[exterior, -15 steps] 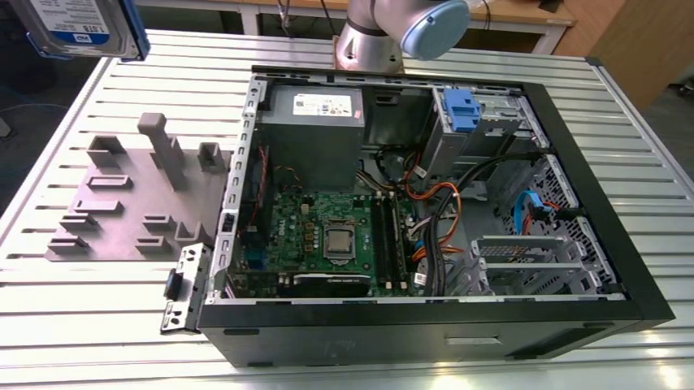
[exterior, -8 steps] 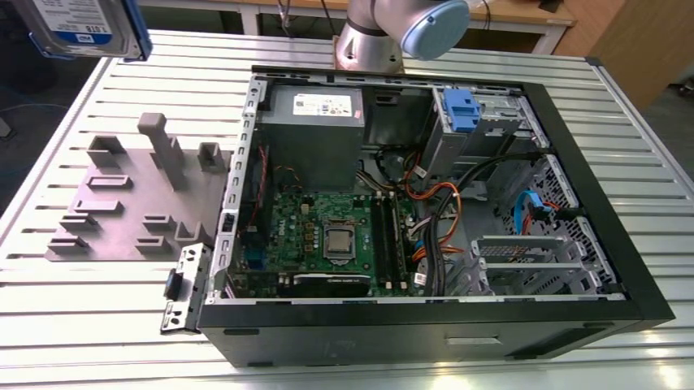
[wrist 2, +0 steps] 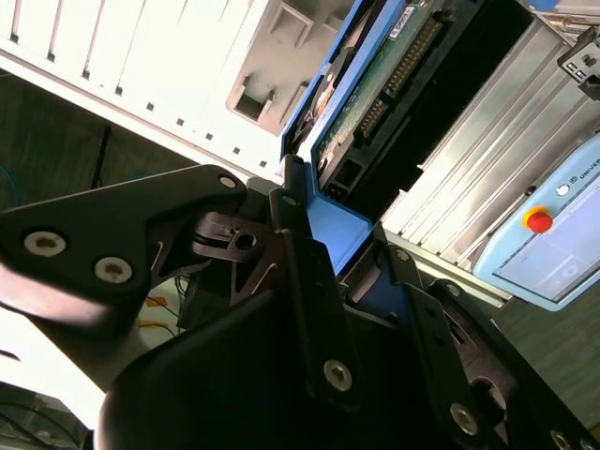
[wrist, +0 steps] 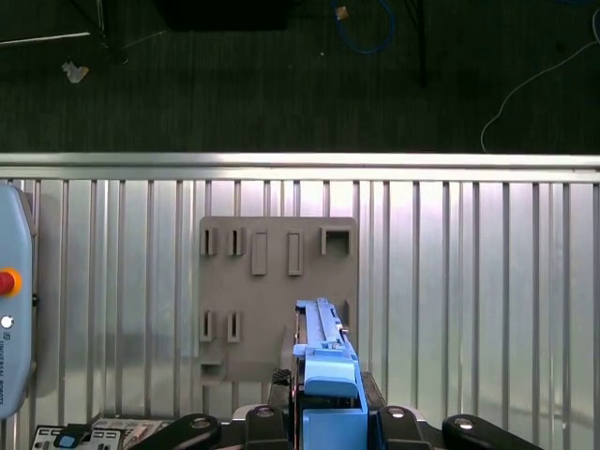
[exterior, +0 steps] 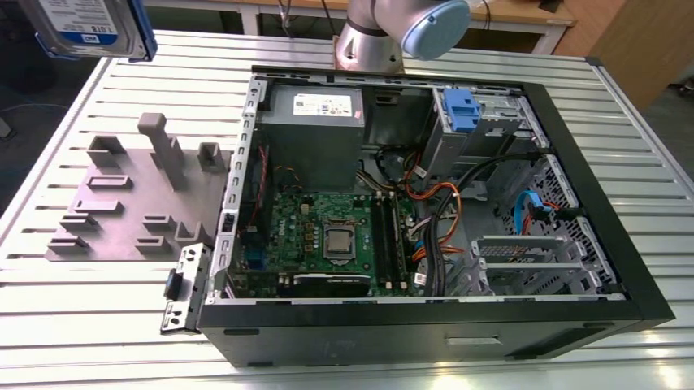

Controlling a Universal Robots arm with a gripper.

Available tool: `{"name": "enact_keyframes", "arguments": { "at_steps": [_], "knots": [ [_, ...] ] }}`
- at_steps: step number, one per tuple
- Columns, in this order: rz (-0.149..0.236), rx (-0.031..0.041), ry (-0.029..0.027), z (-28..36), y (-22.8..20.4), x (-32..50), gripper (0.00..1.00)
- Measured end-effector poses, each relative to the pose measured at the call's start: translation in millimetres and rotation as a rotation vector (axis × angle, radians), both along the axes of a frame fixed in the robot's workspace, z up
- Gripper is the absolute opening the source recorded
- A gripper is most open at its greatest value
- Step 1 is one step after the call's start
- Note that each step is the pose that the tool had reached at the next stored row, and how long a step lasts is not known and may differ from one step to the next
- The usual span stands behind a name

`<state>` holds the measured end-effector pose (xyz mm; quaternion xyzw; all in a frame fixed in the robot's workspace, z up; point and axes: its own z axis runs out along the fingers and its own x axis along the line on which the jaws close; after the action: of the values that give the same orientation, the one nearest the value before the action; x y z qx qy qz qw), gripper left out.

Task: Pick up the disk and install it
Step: 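Pick up the disk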

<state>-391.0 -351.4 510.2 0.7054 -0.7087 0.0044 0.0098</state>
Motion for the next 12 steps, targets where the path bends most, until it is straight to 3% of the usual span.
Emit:
{"name": "enact_keyframes", "arguments": {
  "at_steps": [12],
  "knots": [
    [0.0, 0.0, 0.0, 0.0, 0.0, 6.9, 0.36]
  ]
}}
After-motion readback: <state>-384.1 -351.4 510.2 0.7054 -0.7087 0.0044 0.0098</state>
